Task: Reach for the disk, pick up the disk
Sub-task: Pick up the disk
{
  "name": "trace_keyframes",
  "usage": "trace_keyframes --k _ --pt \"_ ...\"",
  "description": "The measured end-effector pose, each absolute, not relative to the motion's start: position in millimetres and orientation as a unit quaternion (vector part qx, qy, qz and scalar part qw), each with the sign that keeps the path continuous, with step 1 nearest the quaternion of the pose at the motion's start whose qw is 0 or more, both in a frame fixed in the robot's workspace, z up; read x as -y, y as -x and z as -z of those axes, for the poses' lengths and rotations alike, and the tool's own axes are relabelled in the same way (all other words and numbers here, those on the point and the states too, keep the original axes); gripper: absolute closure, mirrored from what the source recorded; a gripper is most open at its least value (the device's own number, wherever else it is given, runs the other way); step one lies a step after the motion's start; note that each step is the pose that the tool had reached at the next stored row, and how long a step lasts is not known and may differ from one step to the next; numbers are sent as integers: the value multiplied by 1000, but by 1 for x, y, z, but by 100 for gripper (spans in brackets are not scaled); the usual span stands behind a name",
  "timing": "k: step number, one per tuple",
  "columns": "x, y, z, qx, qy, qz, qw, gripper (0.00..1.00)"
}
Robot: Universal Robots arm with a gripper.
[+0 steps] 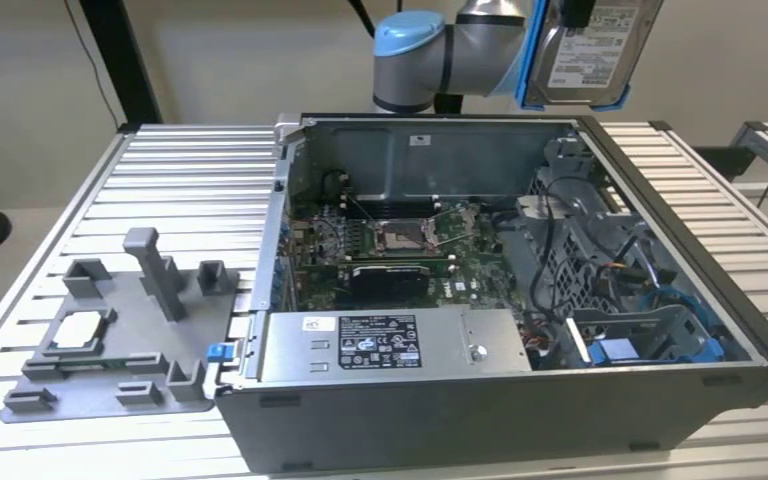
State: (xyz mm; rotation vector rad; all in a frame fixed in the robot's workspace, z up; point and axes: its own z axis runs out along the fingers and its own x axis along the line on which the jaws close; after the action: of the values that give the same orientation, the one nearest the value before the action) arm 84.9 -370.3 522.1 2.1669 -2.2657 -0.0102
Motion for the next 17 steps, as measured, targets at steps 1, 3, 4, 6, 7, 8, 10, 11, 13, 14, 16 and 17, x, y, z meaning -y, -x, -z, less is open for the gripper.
trace_keyframes --k 1,3,4,6,7,8,10,11,13,14,16,17 --pt "370 -85 -522 723 -691 3 3 100" --pt "371 -85 -522 723 -691 3 3 100" --pt "373 -85 -522 723 -691 3 3 100" --pt "379 -85 -522 723 -691 4 4 100" --pt "382 -86 -522 723 -691 4 4 100" --pt "386 -86 -522 723 -691 4 5 100" --pt "394 -86 -522 723 -691 5 5 100" --pt "398 -86 -522 723 -691 5 5 100" --pt "406 -87 -522 723 -691 6 6 100" --pt "410 -87 -522 723 -691 6 6 100" --pt "417 -88 -522 723 -691 7 7 100" --pt "421 -89 -522 723 -691 7 7 100"
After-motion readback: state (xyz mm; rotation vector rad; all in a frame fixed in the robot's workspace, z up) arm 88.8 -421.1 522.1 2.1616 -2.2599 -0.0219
